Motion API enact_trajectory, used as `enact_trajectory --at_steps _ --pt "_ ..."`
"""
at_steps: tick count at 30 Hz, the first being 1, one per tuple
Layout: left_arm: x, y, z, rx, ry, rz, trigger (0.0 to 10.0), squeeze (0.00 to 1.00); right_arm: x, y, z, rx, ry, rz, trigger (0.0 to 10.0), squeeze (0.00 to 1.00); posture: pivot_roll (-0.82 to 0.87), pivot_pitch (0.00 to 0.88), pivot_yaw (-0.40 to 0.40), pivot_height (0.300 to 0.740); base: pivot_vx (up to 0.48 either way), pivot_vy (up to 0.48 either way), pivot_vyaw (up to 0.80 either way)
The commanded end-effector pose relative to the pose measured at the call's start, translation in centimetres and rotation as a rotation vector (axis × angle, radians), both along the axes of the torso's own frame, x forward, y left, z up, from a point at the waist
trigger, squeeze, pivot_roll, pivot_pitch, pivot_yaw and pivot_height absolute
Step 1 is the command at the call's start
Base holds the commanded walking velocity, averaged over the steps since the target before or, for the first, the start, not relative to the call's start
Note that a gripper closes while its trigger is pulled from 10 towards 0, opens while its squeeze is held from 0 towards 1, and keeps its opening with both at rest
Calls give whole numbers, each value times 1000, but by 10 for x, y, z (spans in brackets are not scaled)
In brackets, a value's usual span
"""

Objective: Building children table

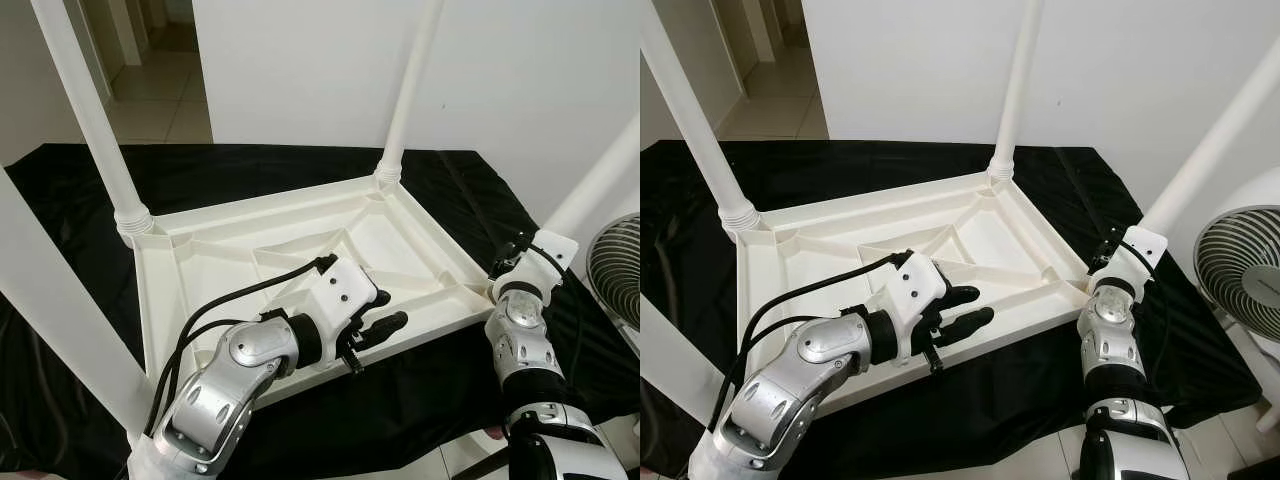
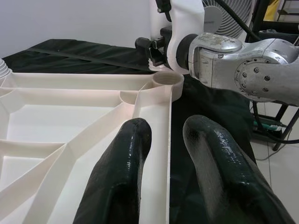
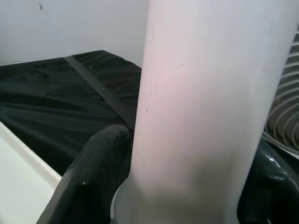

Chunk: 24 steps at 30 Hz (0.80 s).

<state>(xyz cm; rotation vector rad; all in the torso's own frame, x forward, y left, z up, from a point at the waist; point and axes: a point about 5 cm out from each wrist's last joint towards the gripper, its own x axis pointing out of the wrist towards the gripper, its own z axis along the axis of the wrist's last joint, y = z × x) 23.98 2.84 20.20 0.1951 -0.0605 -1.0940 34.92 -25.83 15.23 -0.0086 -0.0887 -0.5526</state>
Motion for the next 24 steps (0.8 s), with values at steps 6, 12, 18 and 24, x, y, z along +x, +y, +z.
enact_trajectory --at_steps 6,12,18,24 --pt "11 4 3 -4 -22 78 10000 0 6 3 7 18 7 101 10000 0 27 70 -48 740 0 0 0" --pt "22 4 11 -68 9 93 10000 1000 13 13 14 49 7 251 10000 0 30 63 -48 740 0 0 0" --pt "38 -2 30 -114 -37 112 10000 333 17 28 20 -26 30 462 10000 0 40 48 -51 740 0 0 0" --pt "50 -12 52 -191 -26 62 10000 216 17 46 30 -135 2 657 10000 0 41 39 -48 740 0 0 0"
